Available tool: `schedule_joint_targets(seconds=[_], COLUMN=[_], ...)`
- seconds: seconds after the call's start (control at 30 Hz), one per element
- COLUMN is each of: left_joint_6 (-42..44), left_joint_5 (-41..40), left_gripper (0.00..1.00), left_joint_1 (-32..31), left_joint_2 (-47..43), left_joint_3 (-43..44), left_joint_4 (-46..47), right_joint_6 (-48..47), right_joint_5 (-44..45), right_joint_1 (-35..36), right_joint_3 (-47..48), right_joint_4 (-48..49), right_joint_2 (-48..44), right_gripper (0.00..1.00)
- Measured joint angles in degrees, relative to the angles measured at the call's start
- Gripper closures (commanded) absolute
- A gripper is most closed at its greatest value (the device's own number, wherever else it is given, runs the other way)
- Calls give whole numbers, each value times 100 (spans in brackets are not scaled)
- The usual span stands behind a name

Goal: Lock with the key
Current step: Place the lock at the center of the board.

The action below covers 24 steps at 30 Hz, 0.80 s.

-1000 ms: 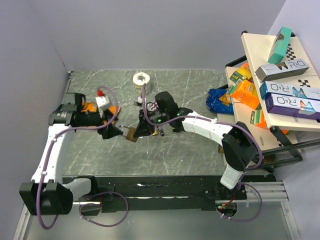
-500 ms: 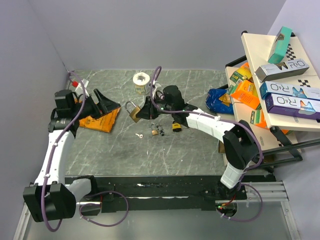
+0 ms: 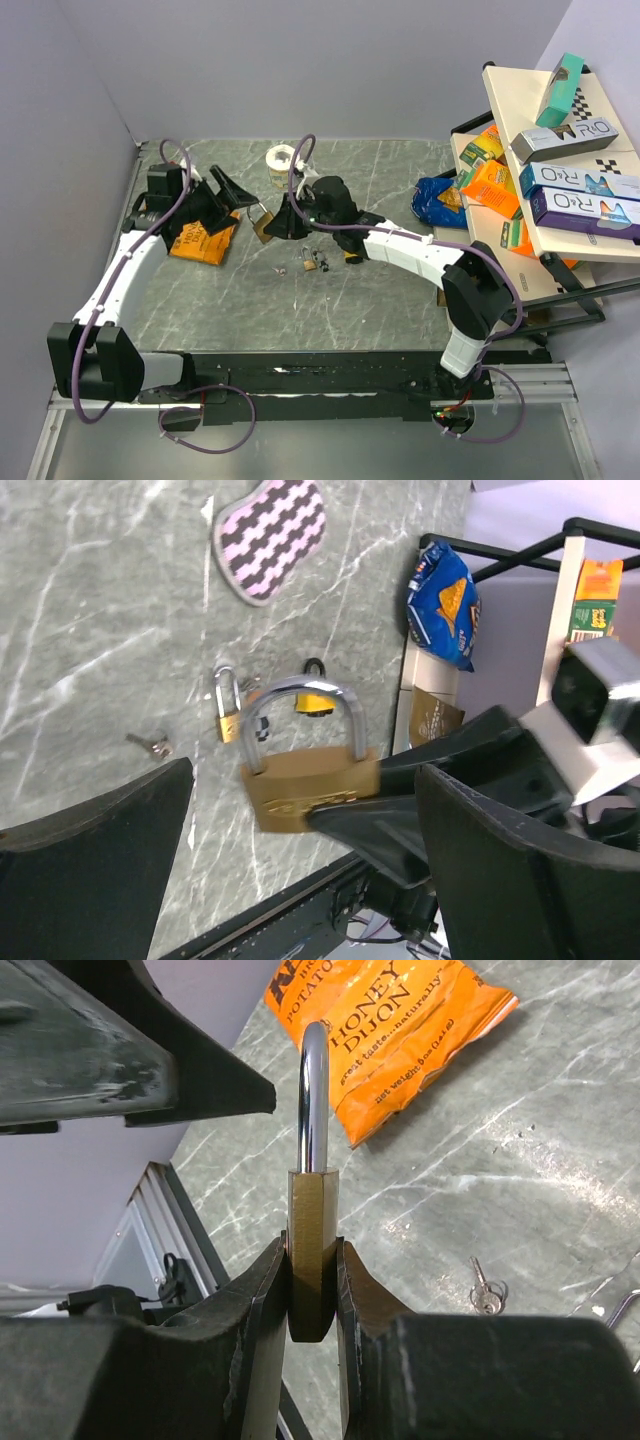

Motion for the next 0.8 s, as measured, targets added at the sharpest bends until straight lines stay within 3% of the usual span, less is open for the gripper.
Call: schedule_joint_targets(seconds=[0.5,0.8], left_joint_6=[-157,-297], left_joint_5=[-306,-428], left_gripper=[4,1], left_joint_1=[-614,-651], left_joint_2=[295,433], left_joint_3=[133,15], left_joint_4=[-149,-181], right_joint_6=[55,125], right_joint_5=[221,247], right_joint_1=[101,103], right_joint_3=[225,262], right_joint_4=[-98,-155], right_joint_2=[238,280], right_gripper=[100,100])
